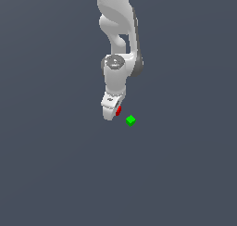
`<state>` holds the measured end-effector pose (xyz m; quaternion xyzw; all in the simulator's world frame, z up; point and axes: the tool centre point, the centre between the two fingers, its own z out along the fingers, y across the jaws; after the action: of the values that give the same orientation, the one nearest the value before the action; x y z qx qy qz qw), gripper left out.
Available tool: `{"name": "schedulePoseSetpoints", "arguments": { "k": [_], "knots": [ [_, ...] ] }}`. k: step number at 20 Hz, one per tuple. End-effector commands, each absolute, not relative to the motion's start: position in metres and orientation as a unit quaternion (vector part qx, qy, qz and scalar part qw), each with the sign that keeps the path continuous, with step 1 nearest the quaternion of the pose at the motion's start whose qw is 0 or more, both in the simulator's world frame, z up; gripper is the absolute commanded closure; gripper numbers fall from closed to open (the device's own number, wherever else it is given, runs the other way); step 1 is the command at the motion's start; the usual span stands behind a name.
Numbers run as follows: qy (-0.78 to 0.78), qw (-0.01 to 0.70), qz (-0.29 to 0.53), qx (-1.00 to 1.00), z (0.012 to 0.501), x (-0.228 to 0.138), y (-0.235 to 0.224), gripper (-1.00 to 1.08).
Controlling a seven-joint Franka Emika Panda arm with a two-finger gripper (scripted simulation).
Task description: Stack the red cube on top of the green cube.
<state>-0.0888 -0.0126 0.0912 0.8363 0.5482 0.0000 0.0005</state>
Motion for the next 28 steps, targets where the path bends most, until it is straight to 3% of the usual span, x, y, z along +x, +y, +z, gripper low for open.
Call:
{"name": "schedulePoseSetpoints", "arguments": {
  "k": [1, 15, 28],
  "knots": [
    [0.548, 0.0, 0.0, 0.836, 0.104, -0.089, -0.012, 1.08],
    [0.548, 0.0, 0.0, 0.836, 0.114, -0.086, -0.006, 1.08],
    [0.548, 0.0, 0.0, 0.836, 0.07, -0.069, 0.057, 1.08]
  ]
}}
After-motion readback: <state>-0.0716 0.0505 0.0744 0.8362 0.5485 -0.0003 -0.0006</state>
